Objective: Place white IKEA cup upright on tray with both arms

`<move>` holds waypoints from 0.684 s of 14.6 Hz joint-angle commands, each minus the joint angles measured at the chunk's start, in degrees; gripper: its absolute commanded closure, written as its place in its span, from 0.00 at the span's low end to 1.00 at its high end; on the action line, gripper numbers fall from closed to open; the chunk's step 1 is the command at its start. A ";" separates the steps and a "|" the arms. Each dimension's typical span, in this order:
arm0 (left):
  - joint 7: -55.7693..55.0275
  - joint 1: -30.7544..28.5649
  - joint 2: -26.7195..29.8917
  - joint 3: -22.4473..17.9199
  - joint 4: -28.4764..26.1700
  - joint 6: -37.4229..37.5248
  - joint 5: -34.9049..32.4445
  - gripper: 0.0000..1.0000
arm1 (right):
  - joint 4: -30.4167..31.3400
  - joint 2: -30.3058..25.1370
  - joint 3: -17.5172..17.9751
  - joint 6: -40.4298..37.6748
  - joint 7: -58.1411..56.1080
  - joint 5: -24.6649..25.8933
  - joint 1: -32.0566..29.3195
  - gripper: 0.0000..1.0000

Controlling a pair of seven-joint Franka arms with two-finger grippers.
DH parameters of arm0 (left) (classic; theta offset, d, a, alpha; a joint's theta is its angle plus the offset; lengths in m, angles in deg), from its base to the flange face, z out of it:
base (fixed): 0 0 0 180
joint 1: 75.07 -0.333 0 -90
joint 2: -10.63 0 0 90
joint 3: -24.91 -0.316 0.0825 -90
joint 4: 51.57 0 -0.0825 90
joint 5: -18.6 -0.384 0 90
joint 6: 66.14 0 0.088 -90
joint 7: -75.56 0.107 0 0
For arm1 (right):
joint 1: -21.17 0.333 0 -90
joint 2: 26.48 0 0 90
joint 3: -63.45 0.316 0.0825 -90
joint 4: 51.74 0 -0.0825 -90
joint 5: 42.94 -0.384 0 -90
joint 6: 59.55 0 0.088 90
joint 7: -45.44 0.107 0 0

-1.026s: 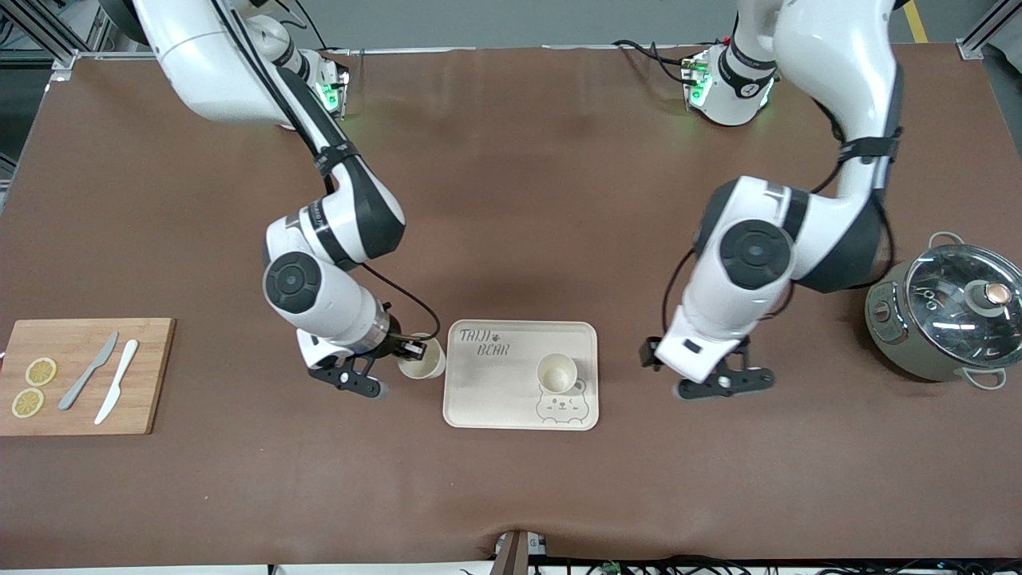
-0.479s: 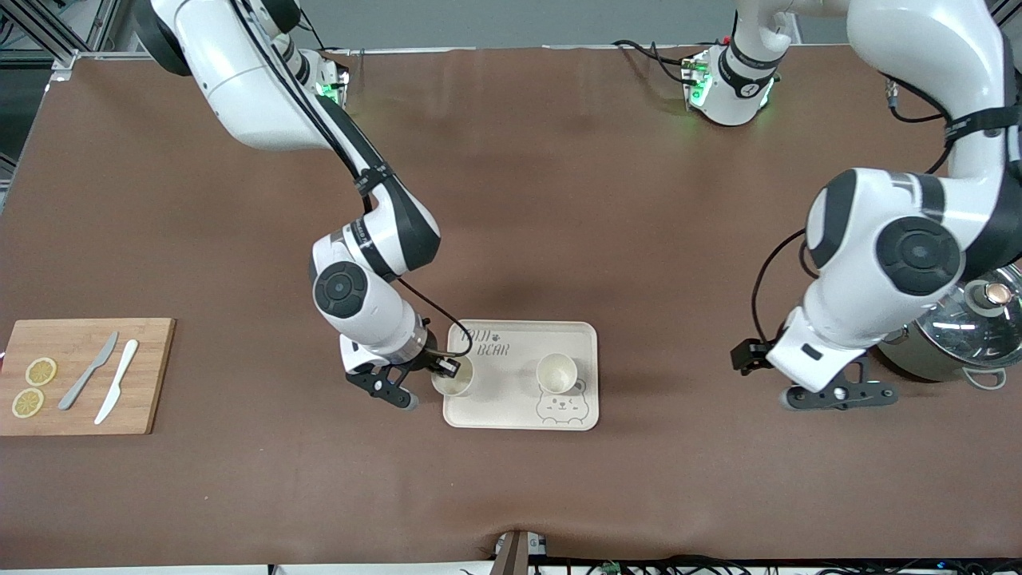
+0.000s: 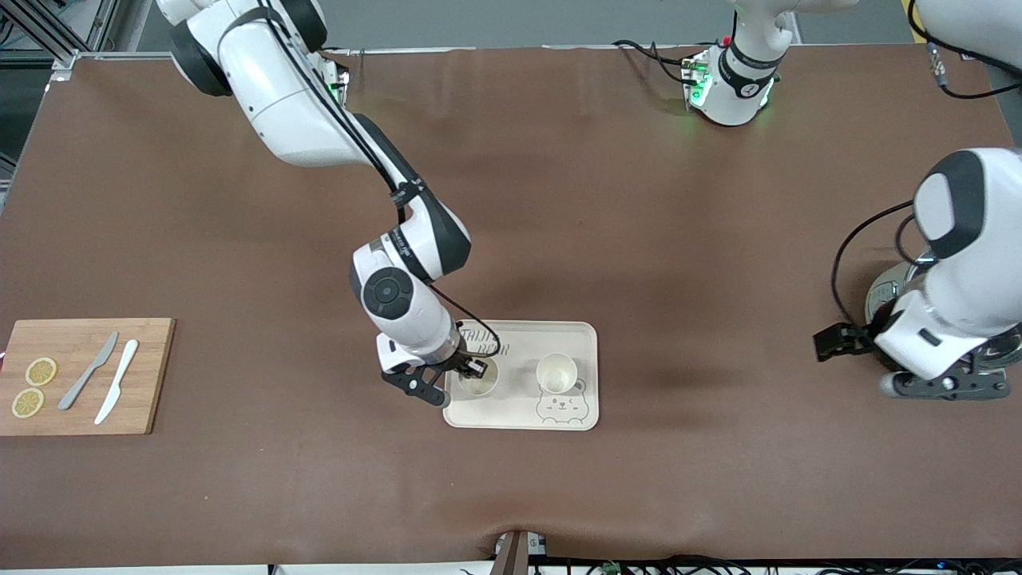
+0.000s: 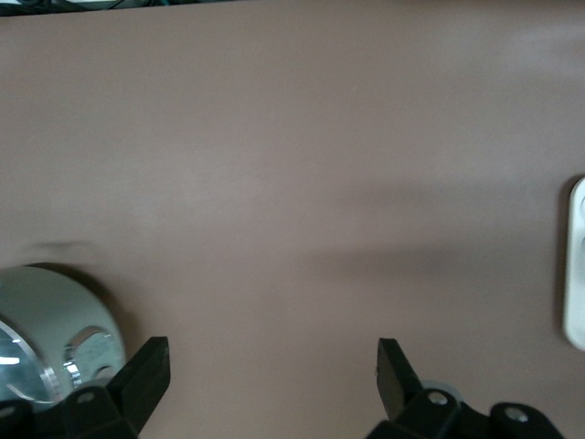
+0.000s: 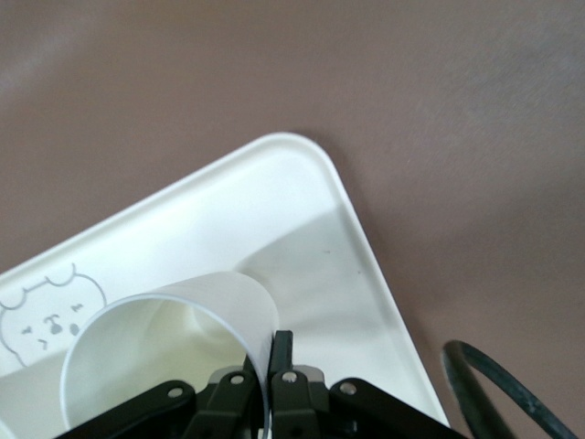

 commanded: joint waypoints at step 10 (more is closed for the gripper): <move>2.83 -2.28 24.23 1.94 -22.25 3.49 4.06 0.00 | -1.80 2.06 -1.17 0.39 1.47 2.99 1.61 0.00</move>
